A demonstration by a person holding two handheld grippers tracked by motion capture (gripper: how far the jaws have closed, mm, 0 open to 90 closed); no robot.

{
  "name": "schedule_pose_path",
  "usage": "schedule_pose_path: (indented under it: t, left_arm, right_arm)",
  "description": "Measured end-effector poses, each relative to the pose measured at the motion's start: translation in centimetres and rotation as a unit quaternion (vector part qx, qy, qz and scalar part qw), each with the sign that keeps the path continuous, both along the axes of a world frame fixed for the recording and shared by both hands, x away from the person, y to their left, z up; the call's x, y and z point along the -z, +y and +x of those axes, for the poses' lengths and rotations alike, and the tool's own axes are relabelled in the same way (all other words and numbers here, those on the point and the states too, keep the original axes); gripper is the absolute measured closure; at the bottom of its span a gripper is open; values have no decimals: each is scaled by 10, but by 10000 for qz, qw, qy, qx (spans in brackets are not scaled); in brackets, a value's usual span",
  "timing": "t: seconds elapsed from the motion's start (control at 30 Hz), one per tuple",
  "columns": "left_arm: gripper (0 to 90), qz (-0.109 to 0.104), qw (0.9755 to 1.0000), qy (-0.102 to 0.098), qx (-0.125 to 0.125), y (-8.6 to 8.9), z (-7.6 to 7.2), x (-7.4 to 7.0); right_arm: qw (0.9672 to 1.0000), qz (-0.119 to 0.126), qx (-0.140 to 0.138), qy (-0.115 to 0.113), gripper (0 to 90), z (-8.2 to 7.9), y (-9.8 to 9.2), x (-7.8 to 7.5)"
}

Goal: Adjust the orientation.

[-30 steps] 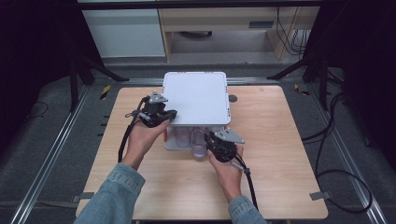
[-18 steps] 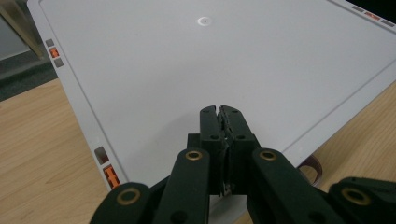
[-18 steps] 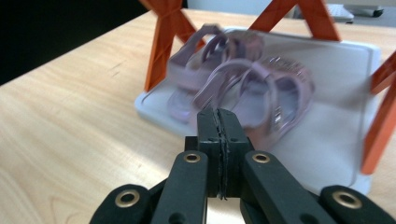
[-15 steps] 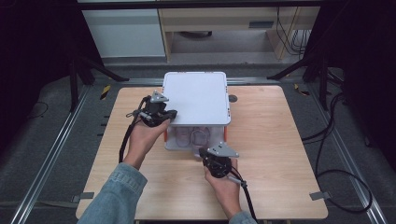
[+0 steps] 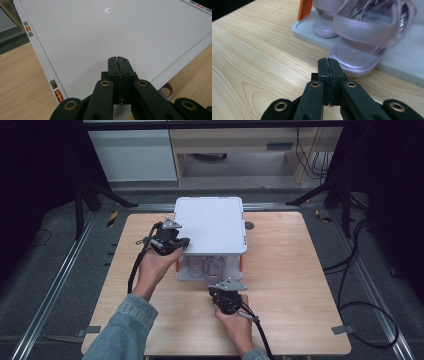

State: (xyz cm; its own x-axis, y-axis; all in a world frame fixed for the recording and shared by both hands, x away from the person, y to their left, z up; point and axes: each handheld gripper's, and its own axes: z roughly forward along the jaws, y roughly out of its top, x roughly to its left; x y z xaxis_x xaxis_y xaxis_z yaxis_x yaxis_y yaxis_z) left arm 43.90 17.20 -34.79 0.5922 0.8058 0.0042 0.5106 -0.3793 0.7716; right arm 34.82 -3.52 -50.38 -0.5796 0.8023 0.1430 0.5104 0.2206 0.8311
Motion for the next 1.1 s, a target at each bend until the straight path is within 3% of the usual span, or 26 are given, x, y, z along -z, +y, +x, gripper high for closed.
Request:
schedule_pose_path:
  t: [0.27, 0.37, 0.73, 1.1]
  left_arm:
    - [890, 7, 10000, 18, 6, 0, 0, 0]
    - [890, 3, 10000, 26, 7, 0, 0, 0]
    - [892, -4, 10000, 29, -10, 0, 1, 0]
    - [892, 1, 10000, 18, -1, 0, 0, 0]
  right_arm:
    - [9987, 320, 75, 382, 900, 5, -2, 4]
    - [9985, 308, 98, 438, 900, 7, -1, 7]
    - [9979, 317, 174, 531, 900, 14, -3, 9]
    - [9974, 330, 208, 608, 900, 32, -4, 10]
